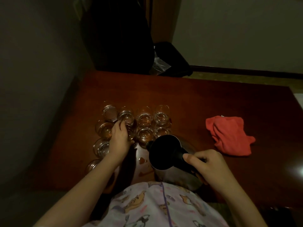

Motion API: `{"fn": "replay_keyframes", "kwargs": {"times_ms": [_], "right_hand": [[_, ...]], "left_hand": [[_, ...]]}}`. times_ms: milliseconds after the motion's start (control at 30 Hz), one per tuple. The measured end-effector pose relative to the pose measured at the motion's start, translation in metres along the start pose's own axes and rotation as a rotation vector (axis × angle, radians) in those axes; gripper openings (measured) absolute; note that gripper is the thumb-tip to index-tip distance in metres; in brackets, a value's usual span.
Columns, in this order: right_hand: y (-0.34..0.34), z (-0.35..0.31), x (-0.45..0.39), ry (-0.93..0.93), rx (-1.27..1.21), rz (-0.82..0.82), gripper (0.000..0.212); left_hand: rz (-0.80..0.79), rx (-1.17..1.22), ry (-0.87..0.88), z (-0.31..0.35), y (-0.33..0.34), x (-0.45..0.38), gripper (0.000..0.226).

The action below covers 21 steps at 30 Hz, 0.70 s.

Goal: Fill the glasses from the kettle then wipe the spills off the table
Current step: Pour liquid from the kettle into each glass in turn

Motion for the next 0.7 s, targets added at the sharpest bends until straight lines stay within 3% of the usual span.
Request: {"fn": "replay_keyframes", "kwargs": {"times_ms": [100, 333, 567, 700], "right_hand": [[0.0, -0.002, 0.0, -0.011, 0.022, 0.007, 0.067], [-0.002, -0.003, 0.001, -0.019, 0.034, 0.021, 0.054], [-0.003, -0.002, 0.003, 0.02, 0.063, 0.046, 0.057], [-0.005, 0.0, 0.004, 0.038, 0.068, 0.078, 0.054]], "left_hand": [[0.023, -0.034, 0.004, 0.006, -0.008, 0.006, 0.088], [0.047, -0.166, 0.204, 0.039, -0.002, 0.011, 0.072], [-0.091, -0.269, 0.139, 0.038, 0.021, -0.008, 0.088], [-0.134, -0.2, 0.089, 0.038, 0.029, -0.015, 0.087]]}}
Point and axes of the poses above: each hand's wrist, its own x-axis away from the middle knuckle, its own y-axis out of the palm, z = x × y, the point moved 10 cm from there along -x, towards the middle knuckle, and after that the axes turned 3 degrees about z, right-handed, at the moved point
